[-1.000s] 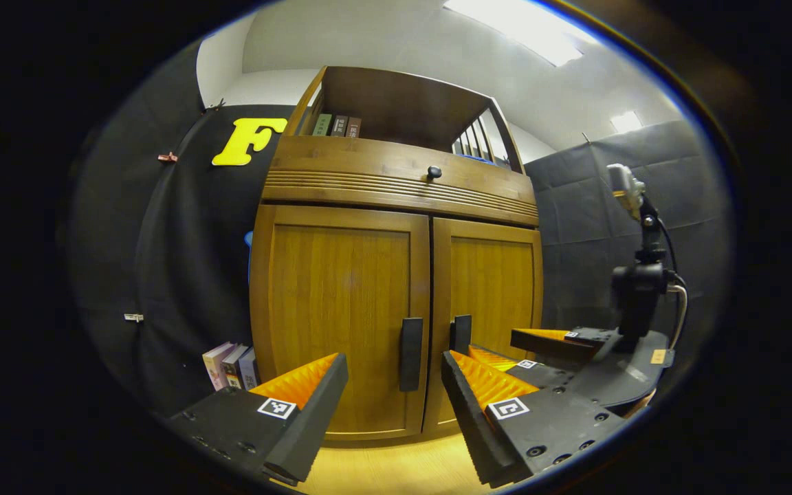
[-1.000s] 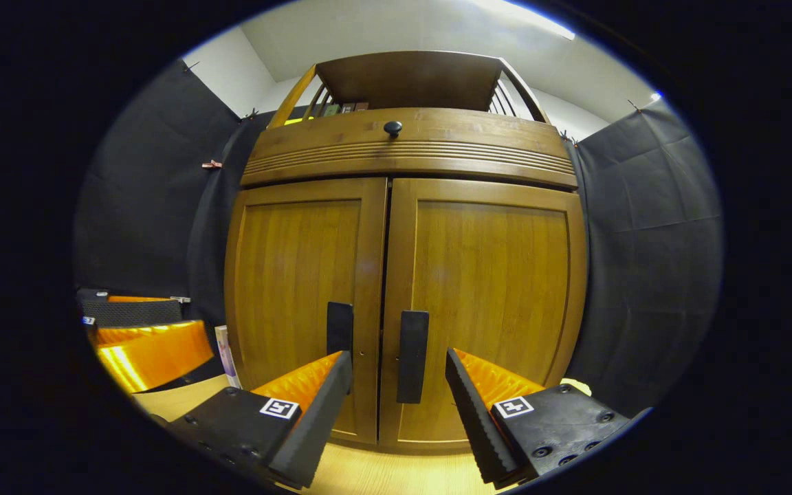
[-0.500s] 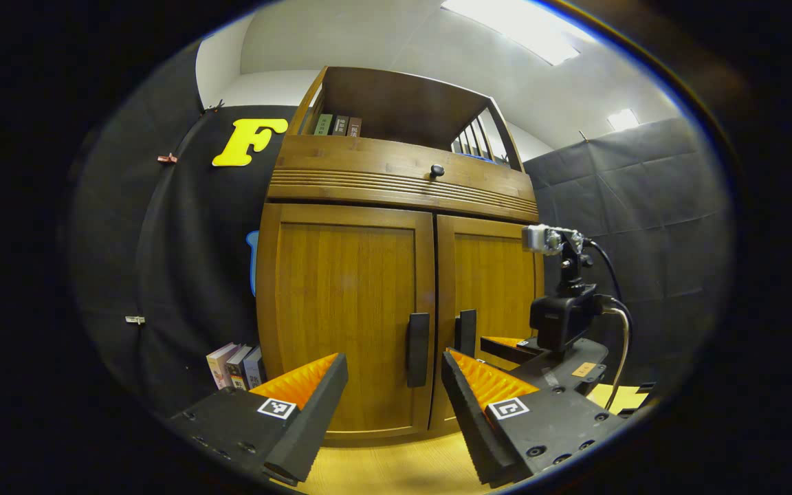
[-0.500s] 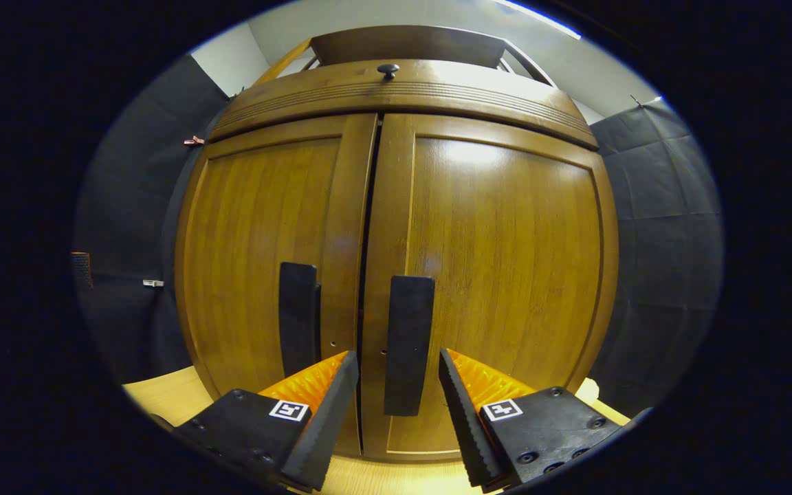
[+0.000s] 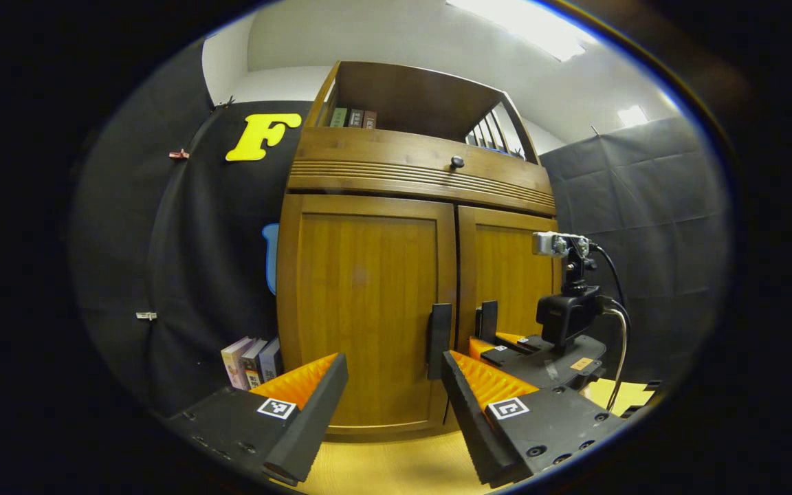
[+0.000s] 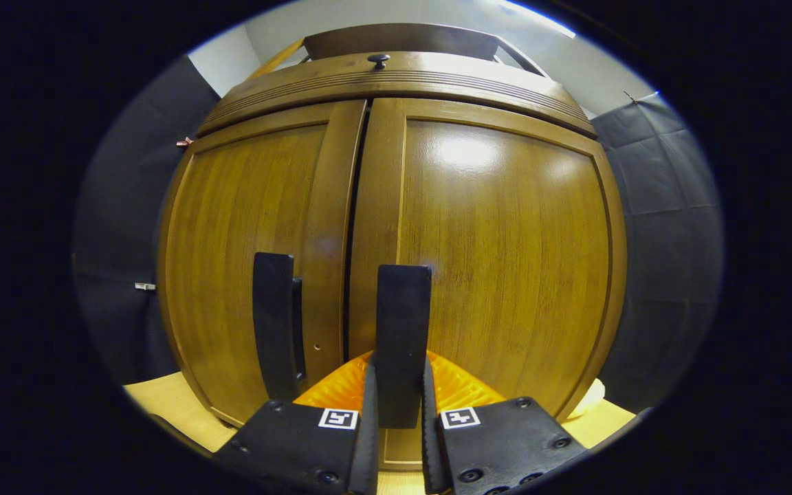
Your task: Open the right door of the double-door shoe cabinet with the right hand, and open the left door with the left hand.
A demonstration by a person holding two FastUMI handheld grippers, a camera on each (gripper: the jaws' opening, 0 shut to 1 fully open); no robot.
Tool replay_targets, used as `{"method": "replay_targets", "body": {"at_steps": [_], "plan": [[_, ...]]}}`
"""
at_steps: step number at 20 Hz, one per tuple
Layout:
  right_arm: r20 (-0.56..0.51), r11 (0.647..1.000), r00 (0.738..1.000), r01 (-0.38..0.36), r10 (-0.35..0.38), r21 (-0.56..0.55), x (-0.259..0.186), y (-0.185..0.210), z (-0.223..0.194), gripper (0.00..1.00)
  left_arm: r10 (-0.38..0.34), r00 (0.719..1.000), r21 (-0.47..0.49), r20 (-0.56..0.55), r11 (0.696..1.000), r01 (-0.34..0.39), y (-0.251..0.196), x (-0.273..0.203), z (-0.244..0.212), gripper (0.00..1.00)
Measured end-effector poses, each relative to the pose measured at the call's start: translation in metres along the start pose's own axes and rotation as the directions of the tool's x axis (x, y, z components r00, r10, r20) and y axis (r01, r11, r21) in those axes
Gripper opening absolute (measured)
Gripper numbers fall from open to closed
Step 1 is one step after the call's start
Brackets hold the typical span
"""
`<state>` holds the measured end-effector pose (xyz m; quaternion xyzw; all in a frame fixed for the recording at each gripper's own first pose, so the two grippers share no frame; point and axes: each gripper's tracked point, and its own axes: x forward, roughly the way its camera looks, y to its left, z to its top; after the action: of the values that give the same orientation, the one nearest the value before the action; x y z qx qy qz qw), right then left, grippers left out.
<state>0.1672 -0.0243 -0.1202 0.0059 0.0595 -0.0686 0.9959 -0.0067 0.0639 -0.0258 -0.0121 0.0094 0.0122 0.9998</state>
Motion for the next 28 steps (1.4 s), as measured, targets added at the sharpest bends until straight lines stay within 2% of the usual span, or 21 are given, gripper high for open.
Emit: {"method": "replay_targets", "body": {"at_steps": [1,2,5,7,9,11,12,14,18,19,21,22,23,25,26,28], "plan": [[-0.004,1.0,1.0,-0.007,0.007,0.01,-0.003,-0.001,0.0,0.29,0.014,1.0,-0.002,0.0,1.0,-0.014,0.002,-0.002,0.001,0.86],[0.0,1.0,1.0,-0.017,0.017,0.013,-0.017,0.0,0.005,0.19,0.027,1.0,-0.003,0.0,1.0,-0.027,0.004,-0.004,0.002,0.86],[-0.017,0.998,0.998,-0.063,0.063,0.015,-0.041,-0.005,0.003,0.19,0.043,0.999,-0.001,0.001,0.999,-0.043,-0.001,-0.012,0.004,0.82],[-0.02,0.995,0.996,-0.09,0.091,0.03,-0.068,-0.011,0.005,0.17,0.043,0.999,-0.001,0.002,0.999,-0.043,-0.007,-0.016,0.006,0.86],[-0.019,0.994,0.995,-0.1,0.1,0.033,-0.095,-0.024,0.008,0.19,0.039,0.999,-0.001,0.004,0.999,-0.039,-0.015,-0.019,0.008,0.86],[-0.021,0.994,0.994,-0.109,0.11,0.024,-0.117,-0.037,0.009,0.19,0.027,1.0,-0.008,0.009,1.0,-0.027,-0.026,-0.021,0.008,0.86],[-0.026,0.993,0.993,-0.113,0.113,0.023,-0.126,-0.044,0.011,0.16,0.016,1.0,-0.014,0.011,1.0,-0.016,-0.032,-0.023,0.007,0.86],[-0.032,0.993,0.992,-0.12,0.121,0.022,-0.139,-0.056,0.013,0.19,-0.012,1.0,-0.027,0.01,1.0,0.012,-0.045,-0.025,0.005,0.86],[-0.027,0.995,0.995,-0.101,0.101,-0.002,-0.155,-0.076,0.014,0.19,-0.041,0.999,-0.021,-0.008,0.999,0.041,-0.057,-0.031,-0.001,0.86],[-0.025,0.995,0.995,-0.098,0.097,-0.004,-0.16,-0.08,0.013,0.19,-0.039,0.999,-0.014,-0.008,0.999,0.038,-0.056,-0.032,0.0,0.82],[-0.032,0.996,0.995,-0.092,0.092,-0.001,-0.166,-0.088,0.013,0.16,-0.037,0.999,-0.003,0.0,0.999,0.037,-0.056,-0.035,0.001,0.86],[-0.035,0.996,0.995,-0.089,0.089,-0.001,-0.168,-0.09,0.013,0.19,-0.04,0.999,-0.002,0.004,0.999,0.04,-0.057,-0.036,0.001,0.82],[-0.037,0.996,0.996,-0.084,0.084,-0.002,-0.17,-0.094,0.013,0.19,-0.046,0.999,-0.003,0.006,0.999,0.046,-0.059,-0.036,0.001,0.86],[-0.04,0.998,0.997,-0.067,0.066,-0.016,-0.175,-0.101,0.014,0.19,-0.057,0.998,-0.006,0.006,0.998,0.057,-0.06,-0.037,-0.001,0.86],[-0.045,0.998,0.997,-0.057,0.056,-0.025,-0.177,-0.106,0.014,0.15,-0.061,0.998,-0.007,0.004,0.998,0.061,-0.061,-0.038,-0.003,0.86],[-0.057,0.999,0.998,-0.033,0.031,-0.034,-0.184,-0.116,0.015,0.18,-0.066,0.998,0.0,-0.005,0.998,0.066,-0.061,-0.038,-0.006,0.86]]}}
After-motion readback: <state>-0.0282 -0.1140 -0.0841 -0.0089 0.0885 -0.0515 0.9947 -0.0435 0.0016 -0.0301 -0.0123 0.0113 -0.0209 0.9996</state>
